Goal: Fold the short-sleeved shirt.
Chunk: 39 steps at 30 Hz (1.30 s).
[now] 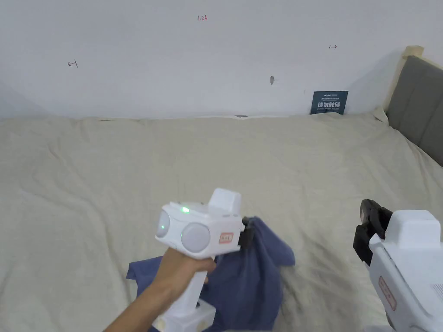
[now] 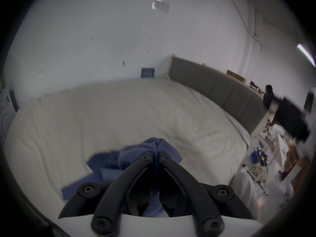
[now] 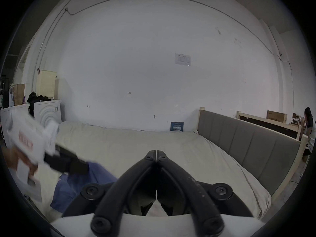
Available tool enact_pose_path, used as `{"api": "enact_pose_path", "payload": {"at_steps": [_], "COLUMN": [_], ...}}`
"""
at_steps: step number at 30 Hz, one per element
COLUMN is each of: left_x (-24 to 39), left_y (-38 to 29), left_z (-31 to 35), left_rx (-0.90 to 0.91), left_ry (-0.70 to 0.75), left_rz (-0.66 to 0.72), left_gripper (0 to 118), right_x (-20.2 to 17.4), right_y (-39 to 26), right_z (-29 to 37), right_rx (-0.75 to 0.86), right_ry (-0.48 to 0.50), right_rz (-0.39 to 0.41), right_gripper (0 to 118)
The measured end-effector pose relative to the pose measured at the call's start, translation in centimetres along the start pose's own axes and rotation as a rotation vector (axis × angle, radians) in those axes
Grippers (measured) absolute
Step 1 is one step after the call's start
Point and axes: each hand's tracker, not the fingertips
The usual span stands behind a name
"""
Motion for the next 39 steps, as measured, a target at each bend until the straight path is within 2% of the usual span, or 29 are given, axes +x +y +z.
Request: {"api": "enact_pose_path", "payload": {"at_steps": [4, 10, 12, 13, 15, 16, 17, 18, 19, 20, 29, 36, 37, 39], "left_x": [-0.4, -1.3, -1.9, -1.9, -1.9, -2.0, -2.1, -2.1, -2.1, -1.9, -2.0, -3.6, -4.0, -4.6], "left_y": [-5.0, -10.9, -11.9, -11.8, -11.2, -10.9, -10.6, -10.3, -9.8, -9.1, -2.9, -2.3, -2.5, -3.0], "left_z": [-3.9, -8.5, -9.2, -8.7, -7.9, -7.4, -6.6, -6.0, -5.2, -4.2, 8.6, 15.4, 15.9, 16.8], "left_rx": [-0.140, -0.352, -0.373, -0.327, -0.280, -0.272, -0.255, -0.234, -0.209, -0.174, 0.286, 0.562, 0.590, 0.612], "left_ry": [0.026, 0.147, 0.180, 0.153, 0.145, 0.123, 0.110, 0.110, 0.114, 0.130, 0.397, 0.609, 0.628, 0.649], "left_rz": [0.011, -0.078, -0.048, -0.010, 0.058, 0.092, 0.118, 0.134, 0.149, 0.153, 0.076, 0.014, 0.008, 0.007], "left_gripper": [6, 6, 7, 8, 24, 40, 68, 88, 105, 116, 116, 114, 113, 101], "right_x": [0.0, -0.5, -0.8, -0.8, -1.0, -1.1, -1.1, -1.2, -1.3, -1.4, -2.7, -3.8, -4.0, -4.3], "right_y": [-1.0, -2.3, -2.5, -2.5, -2.4, -2.4, -2.3, -2.2, -1.9, -1.7, 1.2, 2.9, 3.0, 3.4], "right_z": [-0.4, -1.1, -1.1, -1.1, -0.9, -0.9, -0.9, -0.8, -0.6, -0.6, 0.3, 0.4, 0.5, 0.6], "right_rx": [-0.025, -0.056, -0.065, -0.068, -0.069, -0.067, -0.063, -0.059, -0.054, -0.046, 0.030, 0.080, 0.086, 0.099], "right_ry": [0.000, 0.016, 0.020, 0.021, 0.025, 0.026, 0.026, 0.027, 0.027, 0.026, 0.033, 0.052, 0.054, 0.060], "right_rz": [-0.010, -0.013, -0.018, -0.017, -0.013, -0.011, -0.009, -0.008, -0.008, -0.009, -0.016, -0.018, -0.018, -0.017], "right_gripper": [1, 1, 1, 1, 2, 2, 2, 2, 2, 2, 2, 2, 2, 2]}}
